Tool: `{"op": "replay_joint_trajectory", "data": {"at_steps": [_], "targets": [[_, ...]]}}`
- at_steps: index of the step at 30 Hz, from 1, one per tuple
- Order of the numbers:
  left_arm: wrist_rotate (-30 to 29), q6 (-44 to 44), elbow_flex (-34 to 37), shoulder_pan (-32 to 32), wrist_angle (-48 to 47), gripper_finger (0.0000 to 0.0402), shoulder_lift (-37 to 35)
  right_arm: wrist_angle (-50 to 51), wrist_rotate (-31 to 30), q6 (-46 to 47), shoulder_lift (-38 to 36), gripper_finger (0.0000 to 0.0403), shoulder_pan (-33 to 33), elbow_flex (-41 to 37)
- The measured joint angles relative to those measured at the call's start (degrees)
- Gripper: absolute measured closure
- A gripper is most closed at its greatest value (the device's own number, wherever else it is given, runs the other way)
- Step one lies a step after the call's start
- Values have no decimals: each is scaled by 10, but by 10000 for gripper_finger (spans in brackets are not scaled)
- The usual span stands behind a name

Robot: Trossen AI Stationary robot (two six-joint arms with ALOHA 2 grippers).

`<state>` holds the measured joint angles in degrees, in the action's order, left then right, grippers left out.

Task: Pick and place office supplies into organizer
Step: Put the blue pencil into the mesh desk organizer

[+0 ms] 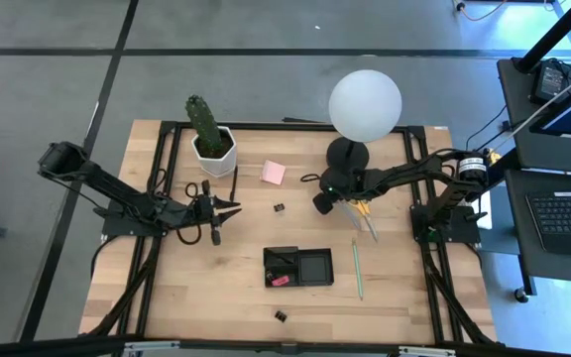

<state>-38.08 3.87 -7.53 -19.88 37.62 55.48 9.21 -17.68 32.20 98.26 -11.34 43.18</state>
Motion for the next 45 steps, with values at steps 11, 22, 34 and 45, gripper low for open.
{"op": "replay_joint_trajectory", "data": {"at_steps": [11, 22, 34, 45], "targets": [[0, 1, 0, 0, -1, 339, 0, 2, 0, -26, 0, 376, 0, -1], [0, 13, 0, 0, -2, 343, 0, 3, 2, -44, -38, 376, 11, -5], [0, 14, 0, 0, -2, 343, 0, -51, 5, -85, -139, 377, 38, -4], [0, 14, 0, 0, -2, 343, 0, -270, 120, -151, -220, 377, 84, -3]]}}
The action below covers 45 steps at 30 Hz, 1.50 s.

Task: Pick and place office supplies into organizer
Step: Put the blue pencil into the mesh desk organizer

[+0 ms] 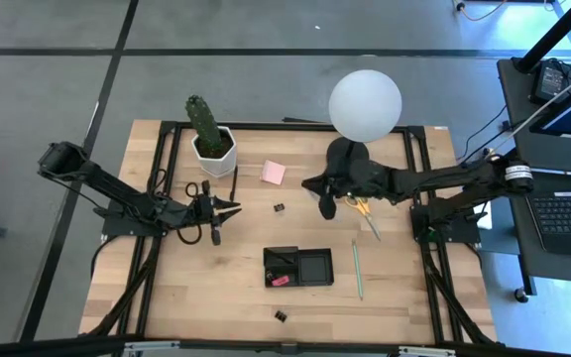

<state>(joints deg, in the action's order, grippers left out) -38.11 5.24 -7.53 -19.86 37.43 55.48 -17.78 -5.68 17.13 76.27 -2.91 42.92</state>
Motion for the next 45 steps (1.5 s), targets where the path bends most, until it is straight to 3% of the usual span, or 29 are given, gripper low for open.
{"op": "replay_joint_trajectory", "data": {"at_steps": [4, 14, 26, 34, 45], "targets": [[0, 0, 0, 0, -1, 343, 0, -85, 28, -14, 0, 377, 29, 0], [0, 0, 0, 0, -1, 343, 0, -250, 30, -46, 7, 377, 100, 1], [0, 0, 0, 0, -5, 343, 0, -402, 53, -69, 97, 377, 138, 4], [0, 3, 0, 0, -20, 343, 0, -391, 117, -88, 190, 377, 139, 79], [0, 37, 0, 0, -48, 343, 0, -284, 118, -99, 280, 377, 144, 138]]}}
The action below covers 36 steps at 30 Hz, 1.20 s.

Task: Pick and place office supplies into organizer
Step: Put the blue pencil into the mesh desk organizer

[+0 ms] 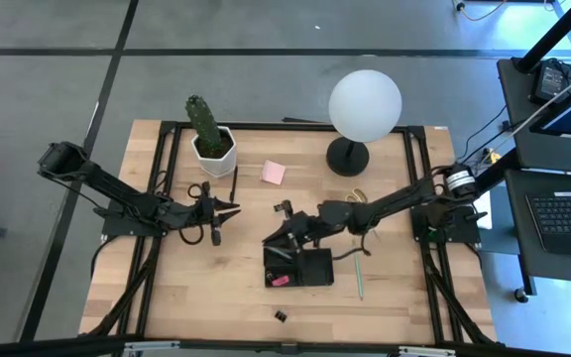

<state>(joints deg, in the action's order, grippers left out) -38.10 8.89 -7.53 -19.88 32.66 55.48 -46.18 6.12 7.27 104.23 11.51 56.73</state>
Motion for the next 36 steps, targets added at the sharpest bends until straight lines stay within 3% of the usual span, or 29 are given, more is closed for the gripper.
{"op": "replay_joint_trajectory", "data": {"at_steps": [25, 36], "targets": [[0, 10, 0, 0, -4, 343, 0, 20, -2, -1, 64, 375, 0, 0], [0, 10, 0, 0, -4, 343, 0, 25, -1, -1, 66, 321, 0, -1]]}}
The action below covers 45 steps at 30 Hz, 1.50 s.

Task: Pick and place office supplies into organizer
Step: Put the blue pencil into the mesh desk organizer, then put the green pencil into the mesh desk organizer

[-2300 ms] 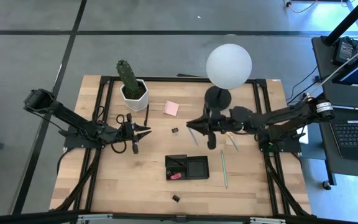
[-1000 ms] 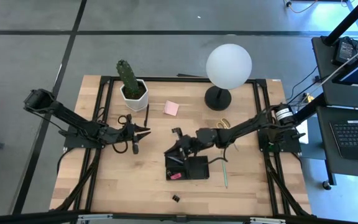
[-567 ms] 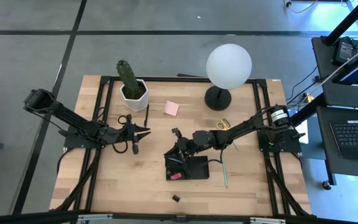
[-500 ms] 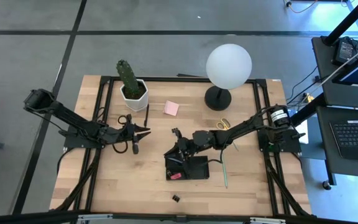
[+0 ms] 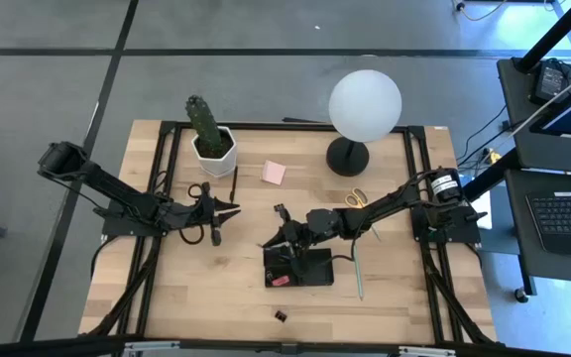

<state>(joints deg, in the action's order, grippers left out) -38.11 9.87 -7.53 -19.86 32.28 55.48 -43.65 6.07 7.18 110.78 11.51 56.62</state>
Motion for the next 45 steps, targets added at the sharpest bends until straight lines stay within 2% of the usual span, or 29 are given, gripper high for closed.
{"op": "replay_joint_trajectory", "data": {"at_steps": [10, 15, 22, 26, 33, 39, 45], "targets": [[1, 0, 0, 0, 0, 343, 0, 21, 1, 0, -17, 248, -1, 0], [6, 0, 0, 0, 0, 343, 0, 134, 1, 0, -89, 229, -7, 0], [6, 0, 0, 0, -6, 343, 0, 346, 1, 7, -218, 226, -7, 0], [6, 7, 0, 0, -8, 343, 0, 462, 1, 40, -288, 226, -7, 1], [6, 9, 0, 0, -9, 343, 0, 663, -27, 156, -355, 226, 2, 1], [6, 9, 0, 0, -10, 343, 0, 807, -124, 307, -358, 226, 30, 1], [6, 16, 0, 0, -10, 343, 0, 893, -239, 529, -344, 226, 60, 0]]}}
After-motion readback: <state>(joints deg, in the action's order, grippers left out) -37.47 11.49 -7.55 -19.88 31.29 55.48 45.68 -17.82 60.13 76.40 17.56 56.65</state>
